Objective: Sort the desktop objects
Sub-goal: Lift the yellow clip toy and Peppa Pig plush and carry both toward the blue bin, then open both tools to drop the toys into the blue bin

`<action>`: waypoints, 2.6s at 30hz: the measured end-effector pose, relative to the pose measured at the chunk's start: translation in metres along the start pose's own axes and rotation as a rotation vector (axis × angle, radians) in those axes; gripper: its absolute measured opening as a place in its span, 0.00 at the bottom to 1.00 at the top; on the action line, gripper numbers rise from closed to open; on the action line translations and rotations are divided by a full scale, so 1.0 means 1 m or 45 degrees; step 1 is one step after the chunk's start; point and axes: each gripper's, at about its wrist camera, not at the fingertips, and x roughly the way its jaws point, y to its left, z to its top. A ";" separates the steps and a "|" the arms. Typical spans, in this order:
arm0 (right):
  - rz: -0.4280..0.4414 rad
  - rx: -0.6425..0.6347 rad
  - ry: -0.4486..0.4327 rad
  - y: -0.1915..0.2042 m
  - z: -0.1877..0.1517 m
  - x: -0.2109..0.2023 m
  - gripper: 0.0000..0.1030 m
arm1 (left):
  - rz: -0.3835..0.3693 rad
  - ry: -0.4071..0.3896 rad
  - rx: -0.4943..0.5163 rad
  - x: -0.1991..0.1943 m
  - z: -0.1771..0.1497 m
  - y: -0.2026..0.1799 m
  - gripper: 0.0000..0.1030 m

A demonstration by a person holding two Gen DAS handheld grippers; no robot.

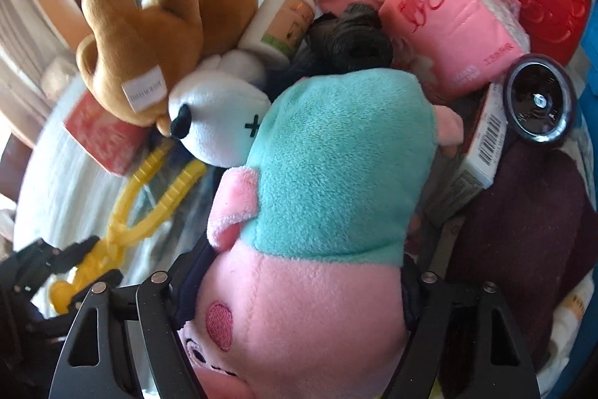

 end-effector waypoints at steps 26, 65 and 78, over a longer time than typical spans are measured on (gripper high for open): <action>0.074 -0.019 -0.384 0.024 -0.035 -0.151 0.73 | -0.016 -0.278 0.116 -0.098 0.056 -0.009 0.32; -0.677 0.393 -0.955 -0.273 -0.124 -0.520 1.00 | -0.362 -0.874 0.504 -0.220 0.304 -0.465 0.93; -0.579 0.424 -1.153 -0.260 -0.192 -0.535 1.00 | -0.154 -0.821 0.385 -0.213 0.251 -0.430 0.95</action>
